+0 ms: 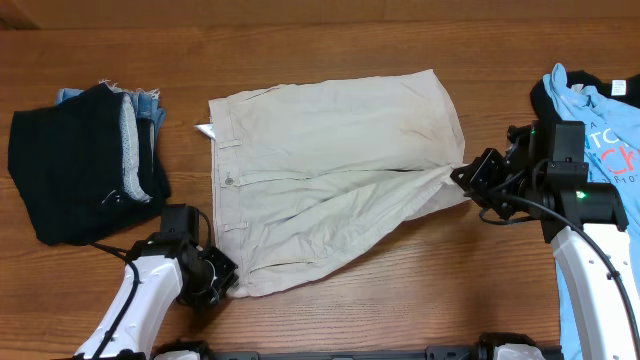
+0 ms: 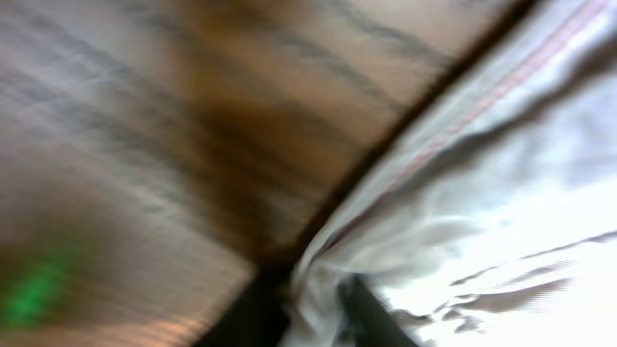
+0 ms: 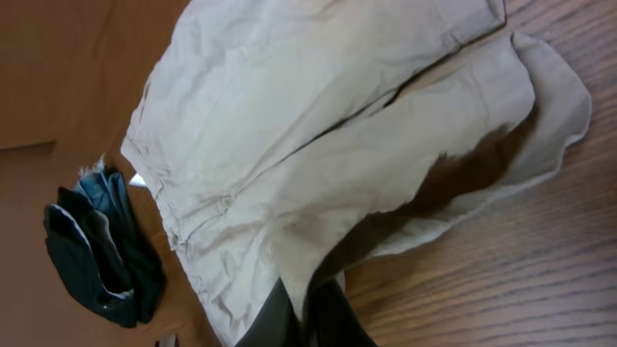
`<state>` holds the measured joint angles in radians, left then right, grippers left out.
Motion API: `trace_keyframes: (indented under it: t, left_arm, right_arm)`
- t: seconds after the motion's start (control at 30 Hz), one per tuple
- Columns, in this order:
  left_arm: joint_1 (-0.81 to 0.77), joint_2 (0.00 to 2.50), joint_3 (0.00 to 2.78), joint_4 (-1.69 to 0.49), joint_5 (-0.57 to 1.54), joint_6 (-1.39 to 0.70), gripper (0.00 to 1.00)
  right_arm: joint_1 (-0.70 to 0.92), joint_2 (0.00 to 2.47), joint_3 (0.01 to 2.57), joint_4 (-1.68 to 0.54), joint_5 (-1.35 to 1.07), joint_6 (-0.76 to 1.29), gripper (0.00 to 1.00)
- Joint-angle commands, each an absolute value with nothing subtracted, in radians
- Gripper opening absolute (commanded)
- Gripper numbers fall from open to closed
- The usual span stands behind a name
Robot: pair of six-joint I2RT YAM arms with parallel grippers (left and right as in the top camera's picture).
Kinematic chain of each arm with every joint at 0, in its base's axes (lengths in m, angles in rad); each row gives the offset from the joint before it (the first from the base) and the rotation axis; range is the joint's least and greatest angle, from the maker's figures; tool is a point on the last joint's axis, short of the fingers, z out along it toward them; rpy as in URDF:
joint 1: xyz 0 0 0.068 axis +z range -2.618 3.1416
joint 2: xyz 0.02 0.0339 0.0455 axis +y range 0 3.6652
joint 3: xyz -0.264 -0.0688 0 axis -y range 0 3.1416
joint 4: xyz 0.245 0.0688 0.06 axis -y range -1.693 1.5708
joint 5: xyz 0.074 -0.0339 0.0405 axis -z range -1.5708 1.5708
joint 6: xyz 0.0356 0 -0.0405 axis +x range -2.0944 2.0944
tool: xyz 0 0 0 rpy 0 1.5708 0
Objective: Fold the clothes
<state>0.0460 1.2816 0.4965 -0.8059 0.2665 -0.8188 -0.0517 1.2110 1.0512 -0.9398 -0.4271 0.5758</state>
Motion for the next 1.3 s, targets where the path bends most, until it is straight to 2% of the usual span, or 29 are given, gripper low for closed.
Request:
trace_keyframes:
  t: [0.0, 0.03, 0.13, 0.23, 0.3, 0.37, 0.47, 0.53, 0.57, 0.7, 0.73, 0.77, 0.8, 0.9, 1.03, 1.27]
  left_arm:
    - [0.046, 1.301, 0.502, -0.844, 0.308, -0.770, 0.17]
    - [0.046, 1.301, 0.502, -0.853, 0.311, -0.770, 0.27]
    - [0.044, 1.301, 0.502, -0.892, 0.314, -0.770, 0.38]
    - [0.045, 1.301, 0.502, -0.904, 0.315, -0.770, 0.61]
    - [0.045, 1.301, 0.501, -0.915, 0.324, -0.775, 0.68]
    - [0.045, 1.301, 0.501, -0.930, 0.364, -0.778, 0.68]
    - [0.044, 1.301, 0.500, -0.929, 0.348, -0.812, 0.57]
    - [0.044, 1.301, 0.493, -0.912, 0.343, -0.869, 0.21]
    - [0.044, 1.301, 0.488, -0.904, 0.341, -0.887, 0.15]
    - [0.044, 1.301, 0.477, -0.889, 0.342, -0.899, 0.21]
    - [0.044, 1.301, 0.477, -0.889, 0.341, -0.898, 0.17]
    - [0.044, 1.301, 0.477, -0.889, 0.341, -0.898, 0.09]
    - [0.045, 1.301, 0.478, -0.889, 0.342, -0.896, 0.04]
    - [0.045, 1.299, 0.500, -0.891, 0.396, -0.823, 0.04]
    - [0.046, 1.260, 0.610, -0.985, 0.408, -0.754, 0.04]
    - [0.046, 1.129, 0.889, -1.206, 0.279, -0.739, 0.04]
  right_arm:
    - [-0.056, 1.211, 1.075, -0.922, -0.416, 0.571, 0.04]
    - [-0.056, 1.211, 1.075, -0.921, -0.416, 0.571, 0.04]
    - [-0.056, 1.211, 1.075, -0.922, -0.416, 0.571, 0.04]
    - [-0.056, 1.211, 1.075, -0.922, -0.415, 0.571, 0.04]
    - [-0.056, 1.211, 1.075, -0.922, -0.415, 0.571, 0.04]
    - [-0.056, 1.211, 1.075, -0.922, -0.415, 0.571, 0.04]
    - [-0.056, 1.211, 1.075, -0.921, -0.415, 0.571, 0.04]
    - [-0.056, 1.211, 1.075, -0.921, -0.415, 0.571, 0.04]
    - [-0.056, 1.211, 1.075, -0.921, -0.415, 0.571, 0.04]
    - [-0.056, 1.211, 1.075, -0.921, -0.415, 0.571, 0.04]
    - [-0.056, 1.211, 1.075, -0.921, -0.415, 0.571, 0.04]
    - [-0.056, 1.211, 1.075, -0.921, -0.415, 0.571, 0.04]
    - [-0.056, 1.211, 1.075, -0.921, -0.414, 0.571, 0.04]
    - [-0.056, 1.211, 1.075, -0.918, -0.403, 0.563, 0.04]
    - [-0.056, 1.209, 1.095, -0.897, -0.404, 0.444, 0.04]
    - [-0.055, 1.207, 1.258, -0.960, -0.394, 0.395, 0.04]
